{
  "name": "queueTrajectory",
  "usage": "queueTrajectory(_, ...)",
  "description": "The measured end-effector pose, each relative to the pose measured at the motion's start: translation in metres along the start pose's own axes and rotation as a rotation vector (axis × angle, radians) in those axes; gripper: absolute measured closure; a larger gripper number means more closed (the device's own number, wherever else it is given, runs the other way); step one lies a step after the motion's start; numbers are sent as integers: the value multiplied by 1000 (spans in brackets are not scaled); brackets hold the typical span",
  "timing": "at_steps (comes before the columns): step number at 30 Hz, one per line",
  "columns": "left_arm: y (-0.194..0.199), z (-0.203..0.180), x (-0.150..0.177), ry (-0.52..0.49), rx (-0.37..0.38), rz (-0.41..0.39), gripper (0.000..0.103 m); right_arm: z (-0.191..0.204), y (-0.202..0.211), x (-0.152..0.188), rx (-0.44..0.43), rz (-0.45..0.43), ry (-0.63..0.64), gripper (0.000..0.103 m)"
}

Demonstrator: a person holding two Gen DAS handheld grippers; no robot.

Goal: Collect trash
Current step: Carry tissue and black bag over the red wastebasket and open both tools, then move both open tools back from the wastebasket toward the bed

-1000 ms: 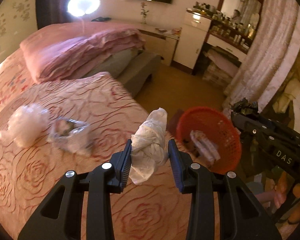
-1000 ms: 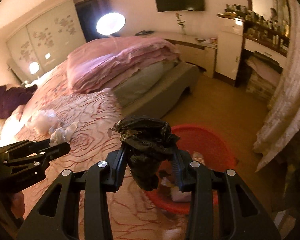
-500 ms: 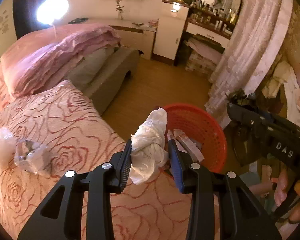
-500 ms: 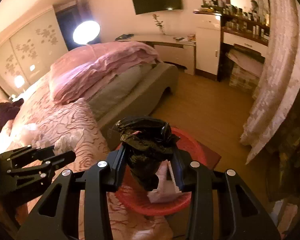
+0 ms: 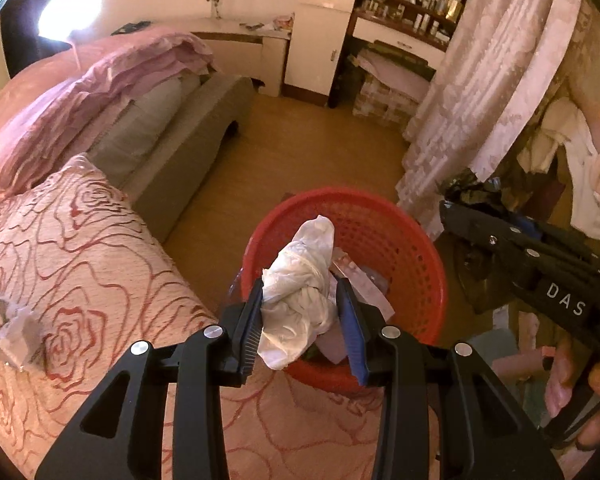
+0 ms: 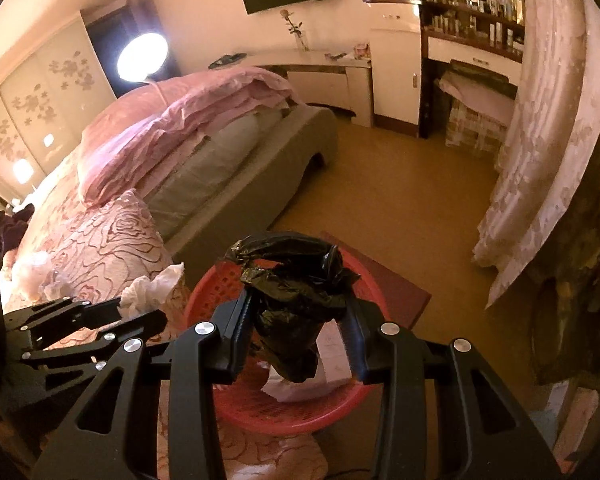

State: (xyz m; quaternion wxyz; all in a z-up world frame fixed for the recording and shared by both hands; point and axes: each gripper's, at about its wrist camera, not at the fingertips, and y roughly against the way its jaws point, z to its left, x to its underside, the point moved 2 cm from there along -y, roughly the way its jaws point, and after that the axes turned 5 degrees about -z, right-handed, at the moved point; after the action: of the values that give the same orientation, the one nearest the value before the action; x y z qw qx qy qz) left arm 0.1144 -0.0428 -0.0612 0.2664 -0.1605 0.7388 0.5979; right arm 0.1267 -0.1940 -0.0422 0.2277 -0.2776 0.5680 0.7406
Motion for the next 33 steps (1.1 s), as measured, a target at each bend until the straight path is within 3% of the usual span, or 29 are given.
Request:
queueTrajectory(8, -18, -4, 3, -11, 5, 38, 67, -7, -19, 3, -5, 38, -19, 63)
queueTrajectory(10, -21, -3, 2, -7, -1, 42, 60, -8, -23, 4, -8, 50, -25, 59)
queueTrajectory(12, -21, -2, 2, -7, -3, 36, 52, -10, -26, 6, -14, 62, -37, 47)
queueTrajectory(15, -20, -3, 3, -11, -6, 24, 40, -11, -27, 6, -9, 61, -49, 43)
queueTrajectory(19, -18, 1, 4, -2, -16, 17, 33, -12, -25, 8, 0, 60, -52, 43)
queueTrajectory(33, -2, 22, 16, 67, -35, 5, 30, -11, -13, 23, 26, 61, -57, 33)
